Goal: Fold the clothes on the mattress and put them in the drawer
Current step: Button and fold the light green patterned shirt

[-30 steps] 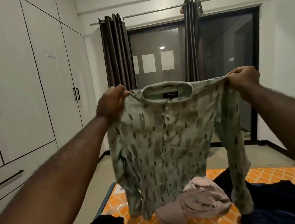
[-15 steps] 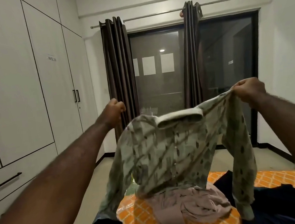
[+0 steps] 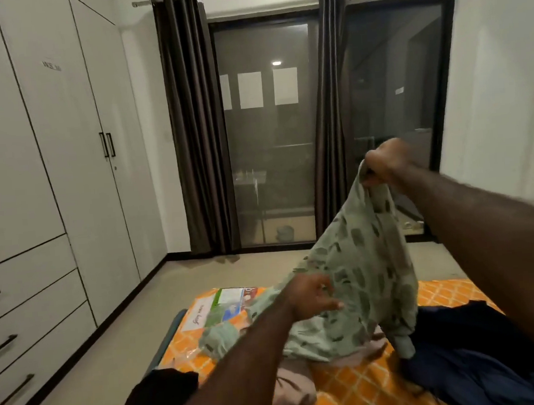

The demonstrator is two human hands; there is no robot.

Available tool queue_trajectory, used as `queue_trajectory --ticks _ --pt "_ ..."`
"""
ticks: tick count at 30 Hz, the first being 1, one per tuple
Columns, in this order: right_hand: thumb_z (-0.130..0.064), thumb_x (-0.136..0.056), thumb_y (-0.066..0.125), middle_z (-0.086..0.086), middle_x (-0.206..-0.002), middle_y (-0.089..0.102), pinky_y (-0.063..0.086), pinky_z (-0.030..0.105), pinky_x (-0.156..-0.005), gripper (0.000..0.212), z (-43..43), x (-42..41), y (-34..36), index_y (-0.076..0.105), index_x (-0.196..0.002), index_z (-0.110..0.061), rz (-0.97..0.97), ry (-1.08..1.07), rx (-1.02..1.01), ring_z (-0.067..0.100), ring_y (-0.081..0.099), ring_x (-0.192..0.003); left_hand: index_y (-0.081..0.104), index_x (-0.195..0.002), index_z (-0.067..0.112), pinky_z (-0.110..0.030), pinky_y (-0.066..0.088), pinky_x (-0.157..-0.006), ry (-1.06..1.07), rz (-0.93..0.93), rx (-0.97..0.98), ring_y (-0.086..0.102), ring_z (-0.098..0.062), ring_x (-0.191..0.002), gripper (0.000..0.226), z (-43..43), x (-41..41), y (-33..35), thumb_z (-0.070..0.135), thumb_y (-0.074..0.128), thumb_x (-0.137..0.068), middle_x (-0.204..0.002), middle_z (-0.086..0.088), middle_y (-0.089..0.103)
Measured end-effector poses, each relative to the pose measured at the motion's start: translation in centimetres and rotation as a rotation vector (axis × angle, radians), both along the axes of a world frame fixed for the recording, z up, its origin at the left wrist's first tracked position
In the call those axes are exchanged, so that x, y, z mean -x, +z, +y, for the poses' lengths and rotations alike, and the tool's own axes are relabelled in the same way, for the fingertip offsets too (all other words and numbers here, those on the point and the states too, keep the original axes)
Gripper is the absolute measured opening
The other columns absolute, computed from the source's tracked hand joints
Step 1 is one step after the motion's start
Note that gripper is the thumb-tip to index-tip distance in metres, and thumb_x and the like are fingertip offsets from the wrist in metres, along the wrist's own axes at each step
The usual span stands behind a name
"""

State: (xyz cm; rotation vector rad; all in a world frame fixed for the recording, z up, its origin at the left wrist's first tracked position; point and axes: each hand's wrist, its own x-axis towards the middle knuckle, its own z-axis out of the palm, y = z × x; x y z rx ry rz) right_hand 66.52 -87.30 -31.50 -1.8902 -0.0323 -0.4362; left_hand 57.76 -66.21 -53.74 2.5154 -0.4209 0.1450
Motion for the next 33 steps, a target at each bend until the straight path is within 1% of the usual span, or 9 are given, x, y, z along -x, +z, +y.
queue_trajectory --ticks 5,10,12,16,19,21,24,29,33 --pt "0.001 -0.071 0.069 0.016 -0.095 0.072 0.061 0.04 -0.049 0.022 0.7 -0.4 1.3 0.07 -0.092 0.005 -0.03 -0.062 -0.126 0.031 0.074 -0.066 0.075 -0.108 0.021 -0.022 0.048 -0.074 -0.094 0.094 -0.14 0.067 -0.019 -0.094 0.038 -5.4 1.4 -3.5 0.049 0.077 -0.083 -0.104 -0.002 0.073" --pt "0.0 -0.077 0.057 0.024 -0.092 0.072 0.062 0.042 -0.054 0.019 1.2 0.7 2.9 0.069 -0.089 0.009 -0.064 -0.021 -0.266 0.037 0.074 -0.06 0.045 -0.126 0.033 -0.039 0.053 -0.087 0.357 -0.061 0.013 0.058 -0.026 -0.108 0.062 -6.0 1.0 -5.7 0.052 0.077 -0.076 -0.127 0.001 0.04" --pt "-0.002 -0.079 0.055 0.027 -0.094 0.071 0.062 0.043 -0.055 0.021 1.1 1.0 3.5 0.068 -0.09 0.011 -0.078 -0.007 -0.308 0.038 0.074 -0.06 0.048 -0.126 0.031 -0.038 0.053 -0.086 0.457 -0.093 0.063 0.06 -0.025 -0.104 0.048 -6.2 0.8 -5.8 0.044 0.071 -0.085 -0.124 0.001 0.04" --pt "-0.004 -0.083 0.053 0.025 -0.096 0.07 0.062 0.042 -0.054 0.021 1.1 2.5 4.5 0.067 -0.093 0.009 -0.104 -0.029 -0.333 0.036 0.074 -0.061 0.069 -0.1 0.02 -0.038 0.056 -0.08 0.57 -0.145 0.355 0.066 -0.027 -0.094 0.012 -5.5 -0.2 -5.1 0.021 0.058 -0.094 -0.104 -0.004 0.064" --pt "-0.003 -0.089 0.054 0.022 -0.098 0.068 0.064 0.042 -0.057 0.014 0.6 3.5 4.7 0.065 -0.09 0.005 -0.095 -0.046 -0.352 0.036 0.075 -0.067 0.059 -0.093 0.01 -0.03 0.054 -0.051 0.709 -0.073 0.789 0.069 -0.029 -0.07 0.013 -3.8 -0.4 -3.1 0.009 0.048 -0.1 -0.091 -0.012 0.065" --pt "-0.003 -0.09 0.054 0.022 -0.096 0.067 0.064 0.043 -0.06 0.011 0.0 3.8 4.5 0.063 -0.086 0.003 -0.079 -0.07 -0.366 0.035 0.074 -0.065 0.053 -0.093 0.009 -0.029 0.052 -0.049 0.776 -0.071 0.993 0.071 -0.032 -0.069 0.01 -1.7 -0.3 -1.7 0.012 0.049 -0.101 -0.094 -0.014 0.064" --pt "-0.006 -0.094 0.054 0.021 -0.098 0.065 0.065 0.044 -0.061 0.011 -0.5 3.7 4.0 0.056 -0.083 -0.002 -0.057 -0.105 -0.407 0.035 0.074 -0.068 0.049 -0.105 0.013 -0.032 0.041 -0.073 0.805 -0.161 0.888 0.063 -0.034 -0.096 0.014 1.7 -0.6 -0.1 0.023 0.058 -0.099 -0.1 -0.008 0.061" --pt "-0.006 -0.094 0.057 0.019 -0.105 0.062 0.065 0.044 -0.063 0.014 -1.1 3.6 2.8 0.054 -0.081 -0.008 -0.021 -0.123 -0.433 0.036 0.071 -0.086 0.048 -0.083 0.018 -0.032 0.037 -0.059 0.521 -0.405 0.649 0.052 -0.021 -0.071 0.025 7.0 -0.1 2.5 0.017 0.073 -0.087 -0.071 0.006 0.051" --pt "-0.003 -0.093 0.055 0.019 -0.111 0.061 0.063 0.04 -0.057 0.005 -1.7 3.1 2.1 0.057 -0.092 -0.007 0.013 -0.12 -0.471 0.036 0.071 -0.089 0.067 -0.09 0.027 -0.015 0.046 -0.069 0.387 -0.38 0.435 0.058 -0.01 -0.084 0.036 10.4 0.1 3.8 0.029 0.093 -0.065 -0.094 0.004 0.058"
